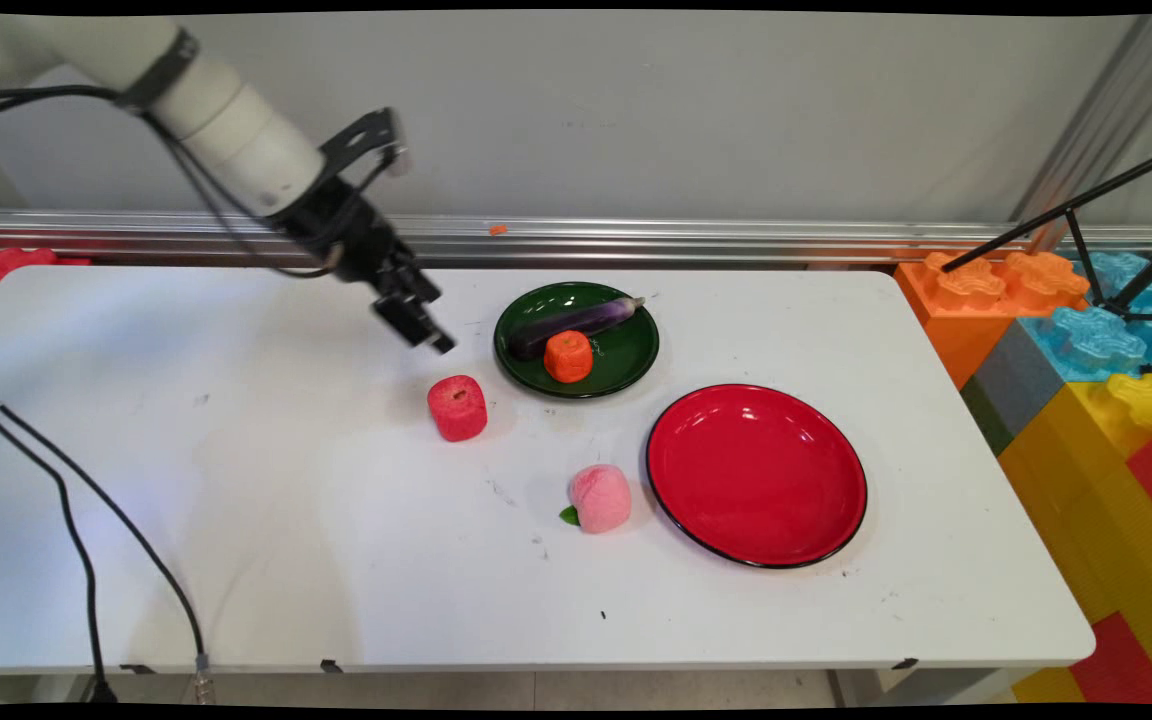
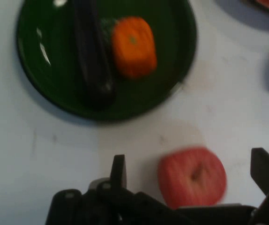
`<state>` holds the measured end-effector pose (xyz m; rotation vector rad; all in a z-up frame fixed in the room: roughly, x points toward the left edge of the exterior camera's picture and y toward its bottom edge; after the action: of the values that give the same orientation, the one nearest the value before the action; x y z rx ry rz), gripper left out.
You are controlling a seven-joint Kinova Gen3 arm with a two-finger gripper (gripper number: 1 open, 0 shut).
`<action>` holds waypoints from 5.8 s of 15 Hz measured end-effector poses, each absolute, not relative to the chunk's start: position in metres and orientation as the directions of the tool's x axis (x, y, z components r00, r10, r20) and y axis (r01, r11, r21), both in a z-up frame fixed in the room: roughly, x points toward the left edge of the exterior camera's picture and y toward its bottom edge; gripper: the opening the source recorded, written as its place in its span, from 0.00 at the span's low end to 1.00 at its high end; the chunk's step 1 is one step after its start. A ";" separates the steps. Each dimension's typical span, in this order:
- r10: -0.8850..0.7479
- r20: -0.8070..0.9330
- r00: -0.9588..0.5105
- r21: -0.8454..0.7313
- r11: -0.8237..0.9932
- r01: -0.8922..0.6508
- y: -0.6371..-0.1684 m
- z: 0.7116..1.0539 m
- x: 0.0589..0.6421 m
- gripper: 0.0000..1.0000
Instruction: Pick up the eggplant from the green plate, then place the picked object on the table
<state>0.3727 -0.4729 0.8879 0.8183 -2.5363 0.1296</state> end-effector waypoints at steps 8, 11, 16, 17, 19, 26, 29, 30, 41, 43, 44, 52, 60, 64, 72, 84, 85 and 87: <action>-0.586 0.504 -0.635 0.017 0.741 -0.671 -0.532 0.874 0.316 1.00; -0.596 0.509 -0.622 0.011 0.727 -0.687 -0.549 0.859 0.300 1.00; -0.611 0.510 -0.606 0.011 0.709 -0.705 -0.570 0.832 0.281 1.00; -0.614 0.511 -0.601 0.011 0.704 -0.710 -0.575 0.827 0.278 1.00; -0.618 0.513 -0.596 0.010 0.698 -0.716 -0.583 0.817 0.272 1.00; -0.633 0.504 -0.587 0.005 0.682 -0.731 -0.605 0.782 0.258 1.00; -0.638 0.502 -0.584 0.004 0.677 -0.736 -0.611 0.772 0.256 1.00; -0.639 0.501 -0.583 0.003 0.675 -0.737 -0.612 0.769 0.255 1.00; -0.645 0.500 -0.578 -0.003 0.666 -0.746 -0.618 0.755 0.251 0.00; -0.643 0.499 -0.581 -0.006 0.668 -0.744 -0.617 0.755 0.251 0.00; -0.642 0.497 -0.583 -0.006 0.670 -0.743 -0.616 0.754 0.250 0.00; -0.621 0.502 -0.603 -0.016 0.690 -0.724 -0.612 0.765 0.247 0.00; -0.567 0.521 -0.638 -0.065 0.718 -0.692 -0.603 0.814 0.243 0.00; -0.537 0.533 -0.654 -0.075 0.740 -0.668 -0.589 0.848 0.240 0.00; -0.506 0.523 -0.686 -0.033 0.791 -0.610 -0.533 0.893 0.241 0.00; -0.480 0.423 -0.769 0.118 0.870 -0.478 -0.404 0.899 0.260 0.00; -0.475 0.418 -0.774 0.120 0.873 -0.472 -0.399 0.896 0.261 0.00; -0.460 0.408 -0.789 0.124 0.884 -0.452 -0.390 0.886 0.263 0.00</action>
<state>0.2633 -0.3896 0.8857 0.6672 -2.6183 -0.0274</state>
